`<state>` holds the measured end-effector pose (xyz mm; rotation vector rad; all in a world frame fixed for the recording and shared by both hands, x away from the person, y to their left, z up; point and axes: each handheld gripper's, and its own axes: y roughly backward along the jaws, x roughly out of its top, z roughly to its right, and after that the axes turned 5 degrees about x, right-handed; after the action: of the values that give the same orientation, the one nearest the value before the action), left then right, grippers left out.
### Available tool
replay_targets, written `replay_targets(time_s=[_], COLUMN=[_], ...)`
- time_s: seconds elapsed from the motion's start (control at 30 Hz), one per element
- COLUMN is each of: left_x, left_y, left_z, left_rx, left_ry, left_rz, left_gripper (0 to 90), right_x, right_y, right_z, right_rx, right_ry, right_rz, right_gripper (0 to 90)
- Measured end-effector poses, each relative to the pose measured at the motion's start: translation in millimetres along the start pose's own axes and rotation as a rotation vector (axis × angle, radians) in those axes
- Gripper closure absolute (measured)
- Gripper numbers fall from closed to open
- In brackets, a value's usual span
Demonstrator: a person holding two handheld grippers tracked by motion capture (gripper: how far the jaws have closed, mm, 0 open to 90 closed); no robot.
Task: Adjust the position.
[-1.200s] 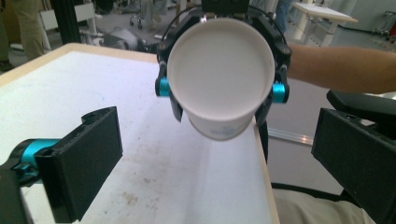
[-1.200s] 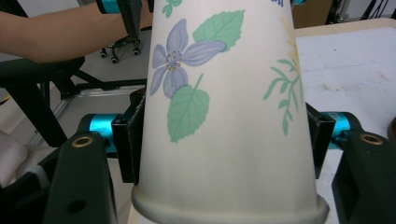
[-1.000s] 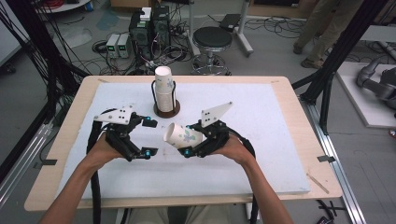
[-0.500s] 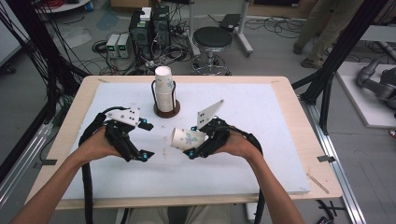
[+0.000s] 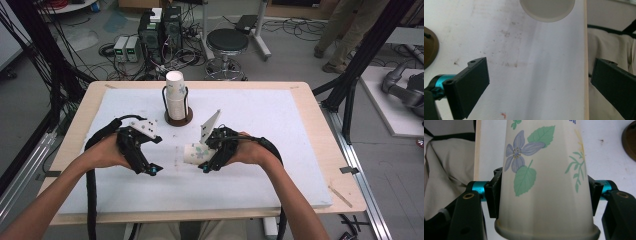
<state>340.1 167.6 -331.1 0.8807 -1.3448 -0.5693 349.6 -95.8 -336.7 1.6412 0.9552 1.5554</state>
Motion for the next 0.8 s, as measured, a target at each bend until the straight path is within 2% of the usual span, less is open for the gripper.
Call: replay_targets(time_s=[0.03, 0.13, 0.2, 0.23, 0.27, 0.37, 0.57, 0.8], left_x=[2.7, 6.3, 7.5, 9.8, 11.0, 14.6, 21.5, 32.5], left_y=[-1.7, -3.6, -4.2, -5.7, -6.5, -9.2, -17.4, -25.1], left_z=[0.3, 0.1, -0.1, 0.3, 0.1, 0.1, 1.2, 3.3], left_rx=[0.006, 0.011, 0.011, 0.019, 0.022, 0.026, 0.019, -0.003], left_ry=[-0.012, -0.015, -0.021, -0.030, -0.038, -0.044, -0.054, -0.070], left_rz=[-0.040, -0.063, -0.075, -0.111, -0.125, -0.141, -0.159, -0.154], left_gripper=[1.8, 1.8, 1.8, 1.8, 1.8, 1.8, 1.8, 1.8], right_x=[3.5, 8.7, 10.2, 12.5, 13.6, 15.9, 18.3, 19.6], right_y=[-2.9, -5.9, -6.9, -8.0, -8.6, -9.9, -11.7, -13.1], right_z=[-0.6, -1.4, -1.4, -1.3, -1.4, -1.3, -2.0, -3.1], right_rx=[-0.007, -0.011, -0.011, -0.009, -0.010, -0.008, -0.008, -0.002], right_ry=[0.012, 0.024, 0.028, 0.031, 0.035, 0.038, 0.049, 0.051], right_rz=[-0.038, -0.092, -0.105, -0.123, -0.136, -0.162, -0.175, -0.175], right_gripper=[34.0, 34.2, 34.2, 34.3, 34.3, 34.4, 34.5, 34.5])
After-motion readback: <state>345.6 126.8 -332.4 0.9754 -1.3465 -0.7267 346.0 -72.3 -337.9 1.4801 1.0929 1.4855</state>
